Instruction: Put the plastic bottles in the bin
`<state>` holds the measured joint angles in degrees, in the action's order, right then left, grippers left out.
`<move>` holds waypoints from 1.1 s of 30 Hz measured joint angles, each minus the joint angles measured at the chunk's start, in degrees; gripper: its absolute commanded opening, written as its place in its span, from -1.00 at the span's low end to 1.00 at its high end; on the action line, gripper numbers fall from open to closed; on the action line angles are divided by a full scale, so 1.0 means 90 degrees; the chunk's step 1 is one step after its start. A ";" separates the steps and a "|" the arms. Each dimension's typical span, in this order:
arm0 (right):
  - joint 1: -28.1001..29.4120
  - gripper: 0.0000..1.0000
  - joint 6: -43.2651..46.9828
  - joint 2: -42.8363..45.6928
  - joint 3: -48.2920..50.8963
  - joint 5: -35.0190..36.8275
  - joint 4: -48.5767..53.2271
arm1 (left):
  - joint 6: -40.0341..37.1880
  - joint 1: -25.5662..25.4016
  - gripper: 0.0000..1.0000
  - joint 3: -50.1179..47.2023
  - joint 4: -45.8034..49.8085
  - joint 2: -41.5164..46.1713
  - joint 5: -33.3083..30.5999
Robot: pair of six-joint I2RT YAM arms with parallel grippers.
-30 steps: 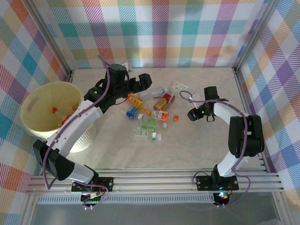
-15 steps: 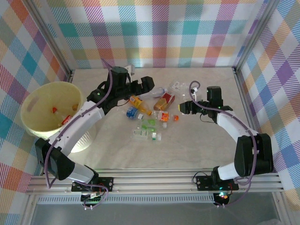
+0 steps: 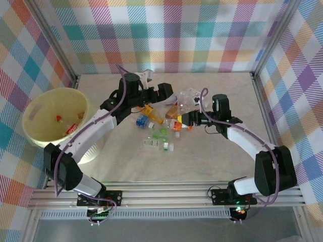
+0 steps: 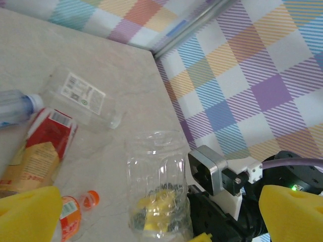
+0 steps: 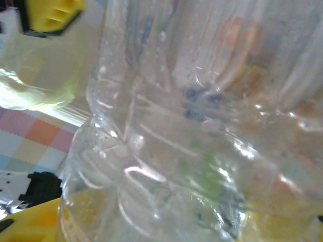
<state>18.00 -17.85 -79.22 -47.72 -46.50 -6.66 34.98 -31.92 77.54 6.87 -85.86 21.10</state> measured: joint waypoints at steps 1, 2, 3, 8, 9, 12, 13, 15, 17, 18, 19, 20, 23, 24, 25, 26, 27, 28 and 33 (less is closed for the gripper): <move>0.0051 -0.12 -0.0075 0.0000 -0.0010 -0.0090 -0.0083 | 0.0024 -0.0005 1.00 -0.0046 -0.0092 -0.0056 0.0112; 0.0097 -0.11 -0.0126 0.0000 -0.0022 -0.0180 -0.0148 | 0.0044 -0.0007 1.00 -0.0063 -0.0151 -0.0114 0.0216; 0.0136 -0.11 -0.0163 0.0000 -0.0049 -0.0260 -0.0185 | 0.0049 -0.0012 1.00 -0.0066 -0.0197 -0.0168 0.0306; 0.0287 -0.09 -0.0301 0.0005 -0.0272 -0.0634 -0.0386 | 0.0068 -0.0024 1.00 -0.0066 -0.0495 -0.0289 0.0784; 0.0299 -0.09 -0.0304 0.0005 -0.0316 -0.0692 -0.0406 | 0.0066 -0.0029 1.00 -0.0066 -0.0495 -0.0289 0.0850; 0.0330 -0.07 -0.0306 0.0012 -0.0503 -0.0933 -0.0430 | 0.0015 -0.0029 0.99 -0.0024 -0.0488 -0.0311 0.0993; 0.0345 -0.07 -0.0306 0.0012 -0.0568 -0.1005 -0.0427 | 0.0015 -0.0029 0.98 0.0000 -0.0498 -0.0330 0.1054; 0.0379 -0.07 -0.0306 0.0012 -0.0704 -0.1151 -0.0427 | 0.0019 -0.0041 0.94 0.0036 -0.0607 -0.0396 0.1207; 0.0420 -0.06 -0.0316 0.0012 -0.0809 -0.1275 -0.0430 | 0.0015 -0.0083 0.87 0.0090 -0.0673 -0.0486 0.1358; 0.0459 -0.05 -0.0328 0.0012 -0.0850 -0.1328 -0.0437 | 0.0012 -0.0121 0.82 0.0136 -0.0702 -0.0546 0.1430; 0.0498 -0.05 -0.0347 0.0010 -0.0882 -0.1372 -0.0437 | 0.0000 -0.0160 0.77 0.0175 -0.0724 -0.0595 0.1481; 0.0544 -0.05 -0.0369 0.0005 -0.0911 -0.1409 -0.0435 | -0.0012 -0.0199 0.71 0.0214 -0.0748 -0.0646 0.1542; 0.0597 -0.02 -0.0449 -0.0012 -0.0952 -0.1423 -0.0427 | -0.0022 -0.0238 0.48 0.0262 -0.0780 -0.0690 0.1634; 0.0610 -0.01 -0.0474 -0.0024 -0.0962 -0.1418 -0.0427 | -0.0032 -0.0238 0.40 0.0284 -0.0782 -0.0692 0.1664; 0.0614 0.01 -0.0488 -0.0027 -0.0964 -0.1413 -0.0427 | -0.0039 -0.0238 0.33 0.0301 -0.0782 -0.0692 0.1681; 0.0622 0.04 -0.0503 -0.0032 -0.0969 -0.1404 -0.0420 | -0.0044 -0.0243 0.27 0.0321 -0.0772 -0.0692 0.1705; 0.0627 0.08 -0.0491 -0.0039 -0.0974 -0.1389 -0.0420 | -0.0041 -0.0245 0.23 0.0333 -0.0770 -0.0692 0.1702; 0.0631 0.11 -0.0491 -0.0039 -0.0984 -0.1370 -0.0413 | -0.0036 -0.0250 0.20 0.0333 -0.0770 -0.0692 0.1700; 0.0670 0.52 -0.0486 -0.0036 -0.0991 -0.1088 -0.0255 | -0.0097 -0.0272 0.15 0.0330 -0.0726 -0.0670 0.1528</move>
<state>24.03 -22.22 -79.55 -56.64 -56.29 -8.95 34.11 -34.37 80.51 0.34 -91.90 34.85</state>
